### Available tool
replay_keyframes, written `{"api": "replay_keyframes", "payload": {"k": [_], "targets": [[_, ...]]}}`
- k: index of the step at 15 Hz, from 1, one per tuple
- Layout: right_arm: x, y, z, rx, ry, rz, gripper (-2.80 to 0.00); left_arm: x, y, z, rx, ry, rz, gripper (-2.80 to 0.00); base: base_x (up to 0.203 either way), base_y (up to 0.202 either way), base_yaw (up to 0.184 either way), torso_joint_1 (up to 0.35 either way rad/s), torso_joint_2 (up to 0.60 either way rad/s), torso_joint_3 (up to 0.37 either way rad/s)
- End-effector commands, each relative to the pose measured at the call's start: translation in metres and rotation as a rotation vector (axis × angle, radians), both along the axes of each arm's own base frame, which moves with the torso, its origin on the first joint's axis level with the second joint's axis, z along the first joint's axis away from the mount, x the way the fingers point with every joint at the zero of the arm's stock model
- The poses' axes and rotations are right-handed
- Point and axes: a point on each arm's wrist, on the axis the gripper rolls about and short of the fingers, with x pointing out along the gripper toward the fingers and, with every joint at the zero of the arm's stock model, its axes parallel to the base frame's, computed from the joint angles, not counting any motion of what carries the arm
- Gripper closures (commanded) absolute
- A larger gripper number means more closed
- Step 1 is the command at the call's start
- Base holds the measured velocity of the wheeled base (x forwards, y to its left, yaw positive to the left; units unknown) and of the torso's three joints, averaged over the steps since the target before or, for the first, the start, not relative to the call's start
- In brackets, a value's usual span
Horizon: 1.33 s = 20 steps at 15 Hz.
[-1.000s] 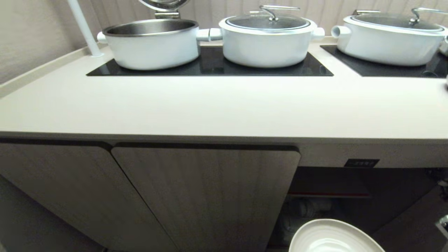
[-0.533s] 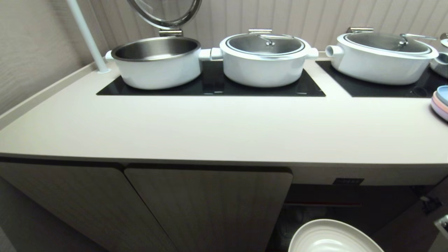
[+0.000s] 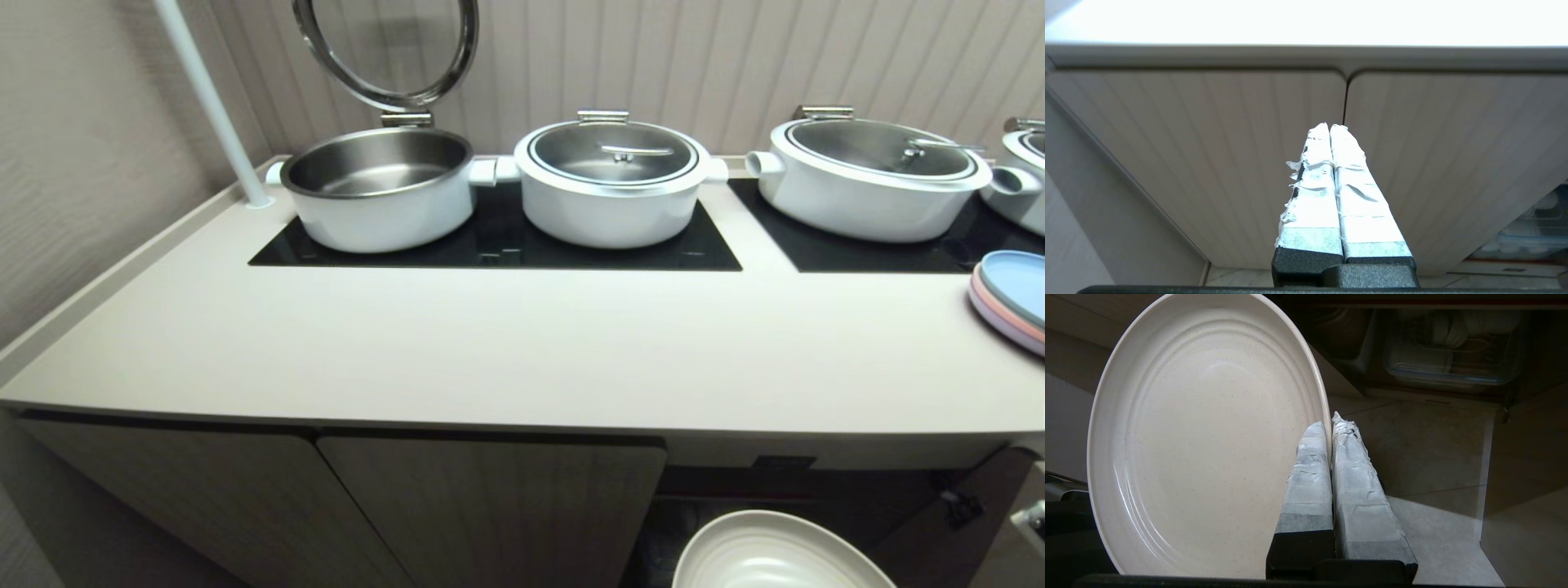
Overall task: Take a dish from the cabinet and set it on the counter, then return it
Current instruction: Place it on the table
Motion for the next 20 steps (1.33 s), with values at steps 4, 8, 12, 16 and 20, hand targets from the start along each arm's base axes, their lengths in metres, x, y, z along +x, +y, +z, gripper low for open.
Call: {"api": "replay_keyframes", "payload": {"k": [4, 8, 12, 16, 20], "targets": [[0.0006, 0.0001, 0.0002, 0.003, -0.002, 0.002, 0.0, 0.0, 0.0, 0.0, 0.0, 0.0, 0.0, 0.0, 0.0, 0.0, 0.0, 0.197, -0.4, -0.209], [0.0006, 0.0, 0.0002, 0.003, -0.002, 0.0, 0.0, 0.0, 0.0, 0.0, 0.0, 0.0, 0.0, 0.0, 0.0, 0.0, 0.0, 0.17, -0.34, -0.179], [0.0007, -0.0001, 0.0003, 0.003, -0.004, -0.001, 0.0, 0.0, 0.0, 0.0, 0.0, 0.0, 0.0, 0.0, 0.0, 0.0, 0.0, 0.163, -0.33, -0.168], [0.0015, -0.0003, 0.0005, 0.003, -0.005, -0.003, 0.0, 0.0, 0.0, 0.0, 0.0, 0.0, 0.0, 0.0, 0.0, 0.0, 0.0, 0.058, -0.13, -0.06], [0.0023, -0.0002, 0.0003, 0.003, -0.004, -0.003, 0.0, 0.0, 0.0, 0.0, 0.0, 0.0, 0.0, 0.0, 0.0, 0.0, 0.0, 0.0, 0.0, 0.0]]}}
